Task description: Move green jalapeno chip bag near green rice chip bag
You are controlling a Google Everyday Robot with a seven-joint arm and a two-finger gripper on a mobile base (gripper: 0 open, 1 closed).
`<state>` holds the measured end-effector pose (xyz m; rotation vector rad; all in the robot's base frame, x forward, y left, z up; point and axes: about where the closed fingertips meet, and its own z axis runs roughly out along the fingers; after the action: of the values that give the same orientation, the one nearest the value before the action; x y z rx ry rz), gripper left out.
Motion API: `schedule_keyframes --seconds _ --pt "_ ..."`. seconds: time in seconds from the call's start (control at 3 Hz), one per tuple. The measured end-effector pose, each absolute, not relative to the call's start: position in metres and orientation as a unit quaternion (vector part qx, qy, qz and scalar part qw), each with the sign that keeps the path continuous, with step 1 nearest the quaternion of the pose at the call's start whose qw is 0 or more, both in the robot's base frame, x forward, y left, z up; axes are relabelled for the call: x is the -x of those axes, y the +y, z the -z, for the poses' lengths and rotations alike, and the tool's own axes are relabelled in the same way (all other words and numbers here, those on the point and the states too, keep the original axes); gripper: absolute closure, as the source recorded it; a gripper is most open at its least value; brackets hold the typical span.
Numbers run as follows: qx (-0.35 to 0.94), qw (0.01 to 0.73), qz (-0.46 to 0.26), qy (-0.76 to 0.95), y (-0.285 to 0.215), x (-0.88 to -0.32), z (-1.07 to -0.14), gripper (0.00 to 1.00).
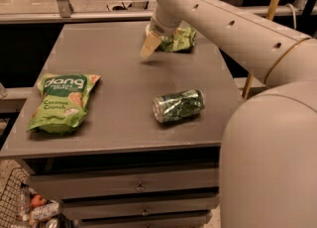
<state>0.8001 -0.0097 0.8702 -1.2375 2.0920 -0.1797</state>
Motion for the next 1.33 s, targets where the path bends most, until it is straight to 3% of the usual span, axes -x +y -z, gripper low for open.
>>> schedule_keyframes --seconds 1.0,1.33 --pt "0.483 0.356 0.055 0.798 0.007 -0.829 -0.861 0.72" --pt "0.511 0.389 0.045 0.765 0.027 -0.82 -0.892 0.95"
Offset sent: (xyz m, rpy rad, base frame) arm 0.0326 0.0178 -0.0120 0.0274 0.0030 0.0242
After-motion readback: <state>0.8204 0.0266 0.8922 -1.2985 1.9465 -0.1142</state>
